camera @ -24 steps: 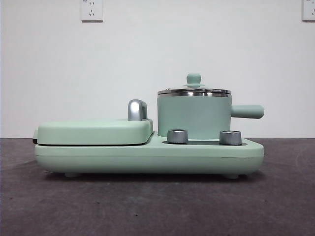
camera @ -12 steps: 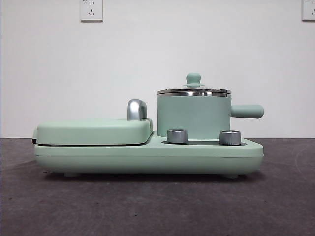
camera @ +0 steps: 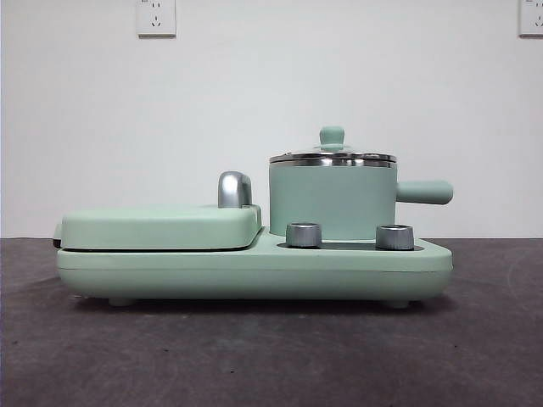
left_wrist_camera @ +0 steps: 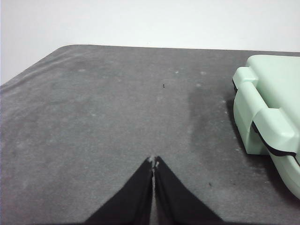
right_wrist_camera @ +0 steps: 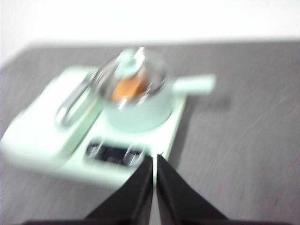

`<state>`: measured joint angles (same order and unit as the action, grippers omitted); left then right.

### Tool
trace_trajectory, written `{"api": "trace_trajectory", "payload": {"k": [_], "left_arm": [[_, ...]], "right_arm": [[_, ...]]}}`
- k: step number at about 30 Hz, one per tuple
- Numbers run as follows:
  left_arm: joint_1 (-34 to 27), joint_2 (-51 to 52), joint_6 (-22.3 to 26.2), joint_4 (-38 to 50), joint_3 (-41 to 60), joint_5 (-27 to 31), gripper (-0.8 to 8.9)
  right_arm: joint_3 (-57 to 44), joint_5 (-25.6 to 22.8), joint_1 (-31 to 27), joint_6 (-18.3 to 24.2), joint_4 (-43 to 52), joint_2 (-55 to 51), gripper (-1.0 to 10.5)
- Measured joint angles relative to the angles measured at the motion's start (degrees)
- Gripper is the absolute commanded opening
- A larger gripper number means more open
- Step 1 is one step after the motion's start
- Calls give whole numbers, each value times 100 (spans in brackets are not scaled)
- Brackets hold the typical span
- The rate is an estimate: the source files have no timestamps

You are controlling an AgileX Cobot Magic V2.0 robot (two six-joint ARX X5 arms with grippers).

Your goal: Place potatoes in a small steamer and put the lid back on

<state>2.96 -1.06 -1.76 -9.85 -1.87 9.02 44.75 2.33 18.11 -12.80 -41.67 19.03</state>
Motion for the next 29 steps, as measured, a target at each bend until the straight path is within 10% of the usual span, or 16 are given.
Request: {"api": "trace_trajectory", "payload": {"k": [9,29], "left_arm": [[0,0,0,0,0,0,6],[2,0,-42,22,0,0,6]], "right_arm": [[-2736,-398,-1716,358,2065,-1379,8],[-4358,-680,-1646,850,3174,-1878,8]]}}
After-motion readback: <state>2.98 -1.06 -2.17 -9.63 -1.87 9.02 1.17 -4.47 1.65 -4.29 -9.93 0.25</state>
